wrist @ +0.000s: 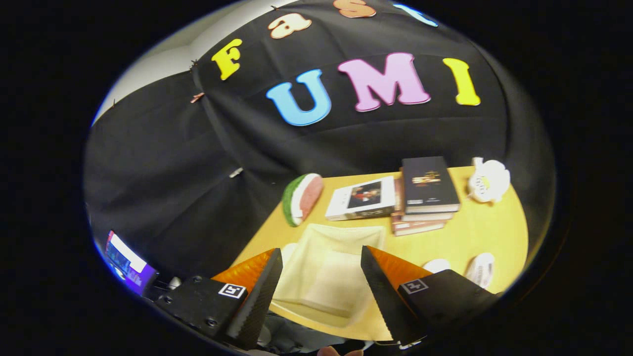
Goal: Open the storage box then place both shoes into the box .Put the left shoe in first, then the right shoe, with the right side of both shoes facing outward in a uniform manner.
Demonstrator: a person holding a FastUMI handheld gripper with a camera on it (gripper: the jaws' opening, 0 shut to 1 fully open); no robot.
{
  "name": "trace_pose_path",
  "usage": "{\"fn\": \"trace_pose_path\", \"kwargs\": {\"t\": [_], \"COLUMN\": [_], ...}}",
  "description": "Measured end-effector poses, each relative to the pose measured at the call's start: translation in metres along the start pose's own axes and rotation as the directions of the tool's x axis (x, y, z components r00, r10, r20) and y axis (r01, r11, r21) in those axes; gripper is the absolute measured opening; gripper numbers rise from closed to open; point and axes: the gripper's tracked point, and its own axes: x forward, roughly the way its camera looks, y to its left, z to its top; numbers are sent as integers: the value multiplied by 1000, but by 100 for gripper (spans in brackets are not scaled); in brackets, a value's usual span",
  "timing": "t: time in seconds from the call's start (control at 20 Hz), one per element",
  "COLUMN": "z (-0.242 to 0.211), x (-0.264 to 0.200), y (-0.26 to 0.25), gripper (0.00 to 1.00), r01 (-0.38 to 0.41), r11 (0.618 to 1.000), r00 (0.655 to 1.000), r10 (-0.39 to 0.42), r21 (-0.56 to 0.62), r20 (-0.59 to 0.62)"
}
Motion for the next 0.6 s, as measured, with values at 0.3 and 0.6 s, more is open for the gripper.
{"fn": "trace_pose_path", "kwargs": {"t": [0.3,0.6], "z": [-37,-84], "x": [-38,-40], "y": [-100,-150], "gripper": [97,98], "r01": [181,241], "r11": [983,970], "r00": [982,960], "r10": [-181,-241], "r21": [-15,-16], "r20": [-46,-142]}}
